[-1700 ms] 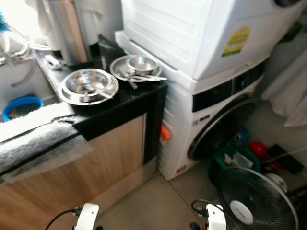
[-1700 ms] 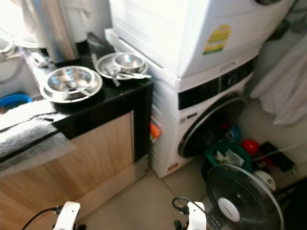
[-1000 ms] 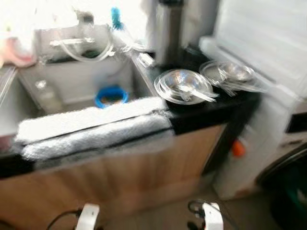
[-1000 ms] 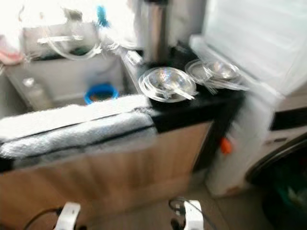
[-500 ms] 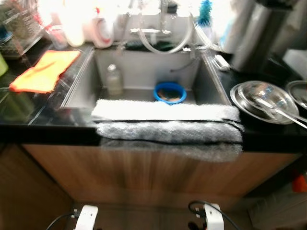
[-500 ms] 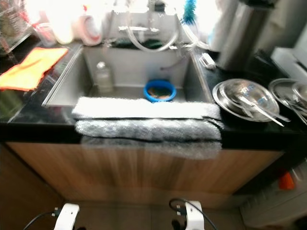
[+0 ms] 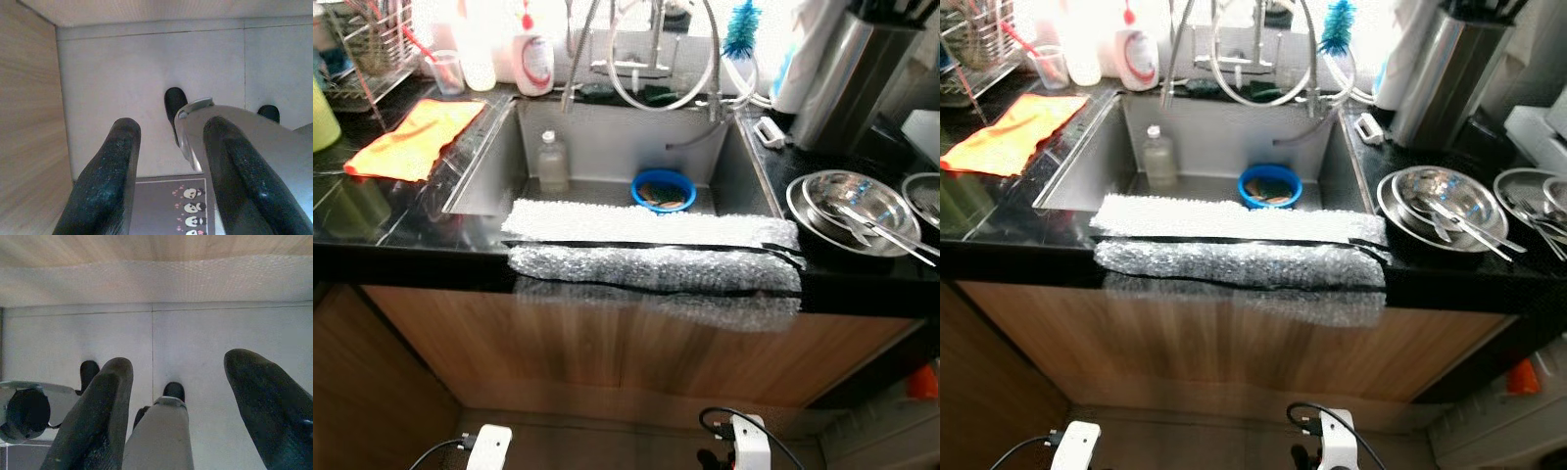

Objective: Kitchen organization

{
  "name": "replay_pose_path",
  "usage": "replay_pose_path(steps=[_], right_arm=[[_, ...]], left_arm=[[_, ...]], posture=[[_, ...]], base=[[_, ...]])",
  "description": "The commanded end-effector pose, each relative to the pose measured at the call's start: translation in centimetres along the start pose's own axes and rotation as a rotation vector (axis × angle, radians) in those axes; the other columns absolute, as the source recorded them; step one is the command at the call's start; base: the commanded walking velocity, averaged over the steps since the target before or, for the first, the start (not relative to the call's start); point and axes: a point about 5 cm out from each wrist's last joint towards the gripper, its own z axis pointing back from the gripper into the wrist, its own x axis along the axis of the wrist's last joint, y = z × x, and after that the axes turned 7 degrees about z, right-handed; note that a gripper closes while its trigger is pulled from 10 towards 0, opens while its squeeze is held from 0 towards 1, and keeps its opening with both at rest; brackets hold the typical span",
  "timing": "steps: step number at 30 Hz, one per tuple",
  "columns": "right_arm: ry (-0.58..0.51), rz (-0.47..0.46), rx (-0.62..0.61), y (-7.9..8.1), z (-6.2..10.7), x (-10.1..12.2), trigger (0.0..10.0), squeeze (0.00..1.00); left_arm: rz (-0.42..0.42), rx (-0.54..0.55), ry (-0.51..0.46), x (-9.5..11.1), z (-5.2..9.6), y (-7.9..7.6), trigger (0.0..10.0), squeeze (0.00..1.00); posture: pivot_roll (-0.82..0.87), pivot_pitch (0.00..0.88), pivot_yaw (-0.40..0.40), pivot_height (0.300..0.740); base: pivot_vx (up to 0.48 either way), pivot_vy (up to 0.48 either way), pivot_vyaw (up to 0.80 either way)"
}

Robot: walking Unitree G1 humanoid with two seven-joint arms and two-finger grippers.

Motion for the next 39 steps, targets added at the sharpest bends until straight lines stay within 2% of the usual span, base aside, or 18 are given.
replay_pose_path(steps=[1,7,9,11,17,26,30,34,37,38,39], right_arm=[[-0.003,-0.007,-0.01,-0.4,0.1,0.0,10.0,0.0],[-0.045,-0.026,-0.021,-0.6,0.1,0.7,10.0,0.0],[-0.059,0.036,-0.01,-0.7,0.1,0.8,10.0,0.0],[-0.058,0.045,-0.004,-0.7,0.2,0.5,10.0,0.0],[-0.021,-0.014,-0.052,-1.5,0.7,-1.4,10.0,0.0],[-0.05,-0.02,-0.044,-1.2,0.7,-1.3,10.0,0.0],[-0.07,0.005,-0.038,-1.0,0.8,-1.3,10.0,0.0],[-0.077,0.079,-0.038,-1.2,1.3,-2.5,10.0,0.0],[-0.133,0.057,-0.057,-1.9,1.7,-2.5,10.0,0.0],[-0.187,0.058,-0.08,-2.5,2.1,-2.2,10.0,0.0],[-0.199,0.059,-0.085,-2.7,2.1,-2.1,10.0,0.0]], left_arm=[[0.004,-0.008,0.004,-0.2,0.0,-0.2,10.0,0.0],[-0.006,-0.002,-0.007,-0.1,0.0,-0.2,10.0,0.0],[0.009,0.009,-0.039,0.1,0.0,-0.1,10.0,0.0],[0.021,0.016,-0.046,0.2,0.0,-0.1,10.0,0.0],[0.036,0.042,-0.036,0.1,0.0,0.1,10.0,0.0],[0.029,0.039,-0.041,0.1,0.1,0.3,10.0,0.0],[0.003,0.041,-0.047,0.0,0.2,0.5,10.0,0.0],[0.026,0.058,-0.065,-0.3,0.3,0.5,10.0,0.0],[0.034,0.088,-0.086,-0.4,0.3,0.6,10.0,0.0],[0.008,0.085,-0.175,-0.8,1.2,2.2,10.0,0.0],[-0.001,0.082,-0.198,-0.9,1.5,2.6,10.0,0.0]], posture=[[-0.02,0.0,-0.069,0.74],[-0.05,0.0,-0.061,0.74],[-0.05,0.0,-0.058,0.74],[-0.06,0.0,-0.055,0.74],[-0.06,0.0,-0.043,0.74],[-0.06,0.0,-0.03,0.74],[-0.06,0.0,-0.016,0.74],[-0.05,0.0,-0.018,0.74],[-0.04,0.0,-0.018,0.74],[-0.04,0.0,-0.02,0.74],[-0.04,0.0,-0.02,0.74]], base=[[0.0,0.0,0.0],[0.0,0.0,0.0],[0.0,0.0,0.0],[0.0,0.0,0.0],[0.0,0.0,0.0],[0.0,0.0,0.0],[0.0,0.0,0.0],[0.0,0.0,0.0],[0.0,0.0,0.0],[0.0,0.0,0.0],[0.0,0.0,0.0]])
